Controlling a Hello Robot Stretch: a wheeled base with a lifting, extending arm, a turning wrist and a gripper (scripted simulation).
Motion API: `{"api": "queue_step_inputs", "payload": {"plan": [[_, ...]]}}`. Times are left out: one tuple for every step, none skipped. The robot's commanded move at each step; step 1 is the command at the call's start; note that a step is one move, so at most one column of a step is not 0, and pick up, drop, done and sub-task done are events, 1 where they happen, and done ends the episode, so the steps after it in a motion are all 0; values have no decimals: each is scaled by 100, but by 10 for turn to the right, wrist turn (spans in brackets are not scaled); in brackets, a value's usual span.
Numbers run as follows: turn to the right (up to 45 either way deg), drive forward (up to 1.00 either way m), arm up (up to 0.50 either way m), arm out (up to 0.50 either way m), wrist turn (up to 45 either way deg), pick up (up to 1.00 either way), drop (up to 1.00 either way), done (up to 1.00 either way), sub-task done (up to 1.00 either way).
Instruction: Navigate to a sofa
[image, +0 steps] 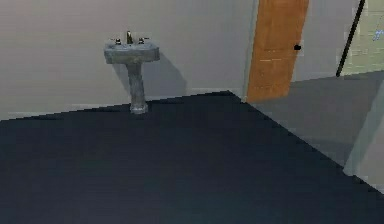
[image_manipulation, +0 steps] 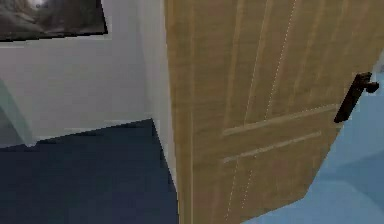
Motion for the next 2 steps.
{"api": "queue_step_inputs", "payload": {"plan": [[300, 0, 0, 0, 0, 0, 0, 0, 0], [0, 45, 0, 0, 0, 0, 0, 0, 0]]}}
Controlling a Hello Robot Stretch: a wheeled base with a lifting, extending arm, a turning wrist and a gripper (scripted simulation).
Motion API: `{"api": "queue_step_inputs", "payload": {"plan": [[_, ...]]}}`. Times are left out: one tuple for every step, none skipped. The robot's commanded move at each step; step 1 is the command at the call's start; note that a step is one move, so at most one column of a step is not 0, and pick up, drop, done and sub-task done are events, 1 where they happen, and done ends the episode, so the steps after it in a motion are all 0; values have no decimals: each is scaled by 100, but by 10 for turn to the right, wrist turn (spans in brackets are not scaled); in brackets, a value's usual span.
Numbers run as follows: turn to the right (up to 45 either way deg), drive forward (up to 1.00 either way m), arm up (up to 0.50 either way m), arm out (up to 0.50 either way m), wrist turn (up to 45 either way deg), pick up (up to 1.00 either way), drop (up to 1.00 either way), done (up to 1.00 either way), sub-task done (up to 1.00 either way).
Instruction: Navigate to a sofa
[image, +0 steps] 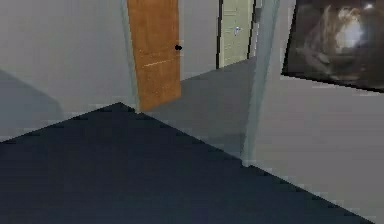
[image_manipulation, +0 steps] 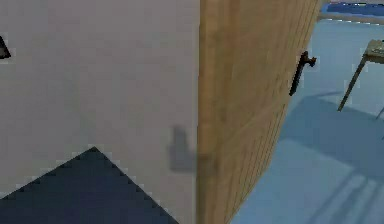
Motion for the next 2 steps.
{"api": "queue_step_inputs", "payload": {"plan": [[0, 100, 0, 0, 0, 0, 0, 0, 0], [30, 0, 0, 0, 0, 0, 0, 0, 0]]}}
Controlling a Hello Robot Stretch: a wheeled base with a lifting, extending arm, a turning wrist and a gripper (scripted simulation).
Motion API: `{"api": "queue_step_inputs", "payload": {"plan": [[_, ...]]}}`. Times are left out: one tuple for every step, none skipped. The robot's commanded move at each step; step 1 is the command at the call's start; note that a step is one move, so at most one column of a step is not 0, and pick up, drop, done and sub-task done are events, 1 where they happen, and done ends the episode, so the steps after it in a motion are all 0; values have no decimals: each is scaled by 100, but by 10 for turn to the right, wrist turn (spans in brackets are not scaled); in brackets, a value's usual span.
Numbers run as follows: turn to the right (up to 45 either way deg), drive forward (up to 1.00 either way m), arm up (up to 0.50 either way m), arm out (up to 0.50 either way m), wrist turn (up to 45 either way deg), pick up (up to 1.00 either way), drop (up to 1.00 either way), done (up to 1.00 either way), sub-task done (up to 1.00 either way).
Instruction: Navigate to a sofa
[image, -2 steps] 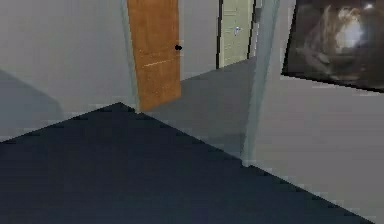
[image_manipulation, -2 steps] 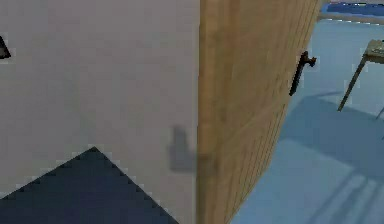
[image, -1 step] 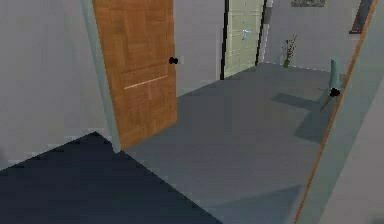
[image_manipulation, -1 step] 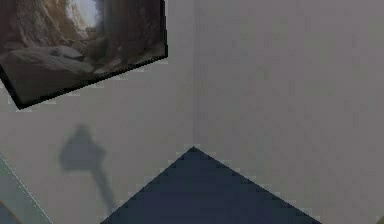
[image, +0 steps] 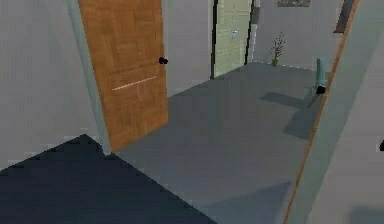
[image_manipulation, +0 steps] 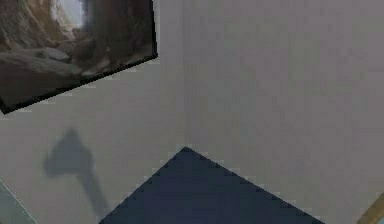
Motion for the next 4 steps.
{"api": "queue_step_inputs", "payload": {"plan": [[-120, 0, 0, 0, 0, 0, 0, 0, 0], [0, 40, 0, 0, 0, 0, 0, 0, 0], [-90, 0, 0, 0, 0, 0, 0, 0, 0], [0, 65, 0, 0, 0, 0, 0, 0, 0]]}}
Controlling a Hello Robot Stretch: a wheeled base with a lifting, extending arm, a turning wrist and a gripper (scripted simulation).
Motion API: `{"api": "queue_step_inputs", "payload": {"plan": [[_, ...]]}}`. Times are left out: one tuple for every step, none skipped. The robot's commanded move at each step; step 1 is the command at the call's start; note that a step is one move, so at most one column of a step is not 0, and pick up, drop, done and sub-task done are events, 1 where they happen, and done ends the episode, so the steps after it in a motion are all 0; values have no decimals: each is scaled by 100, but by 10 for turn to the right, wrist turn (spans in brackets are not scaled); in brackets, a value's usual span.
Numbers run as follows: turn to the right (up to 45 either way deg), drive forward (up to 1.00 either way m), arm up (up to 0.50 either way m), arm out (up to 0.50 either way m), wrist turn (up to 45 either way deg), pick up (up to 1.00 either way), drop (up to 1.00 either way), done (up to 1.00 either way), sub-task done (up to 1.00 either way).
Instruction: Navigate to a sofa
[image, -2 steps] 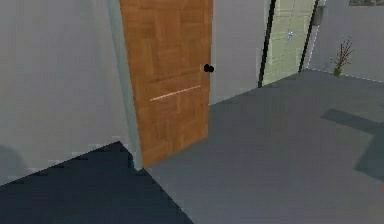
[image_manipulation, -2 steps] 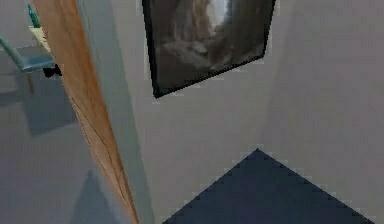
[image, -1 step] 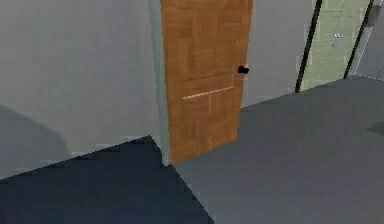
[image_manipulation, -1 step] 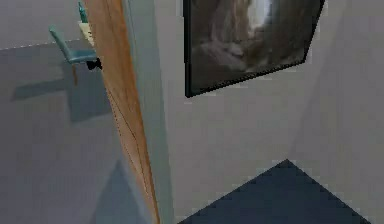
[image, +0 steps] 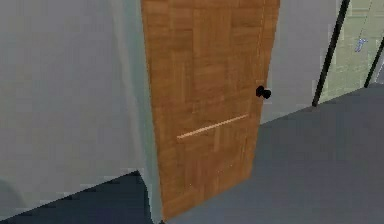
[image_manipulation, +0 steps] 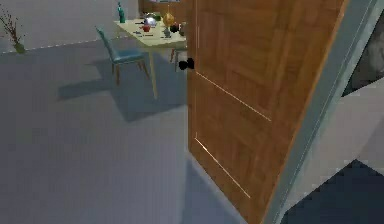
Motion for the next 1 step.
{"api": "queue_step_inputs", "payload": {"plan": [[450, 0, 0, 0, 0, 0, 0, 0, 0]]}}
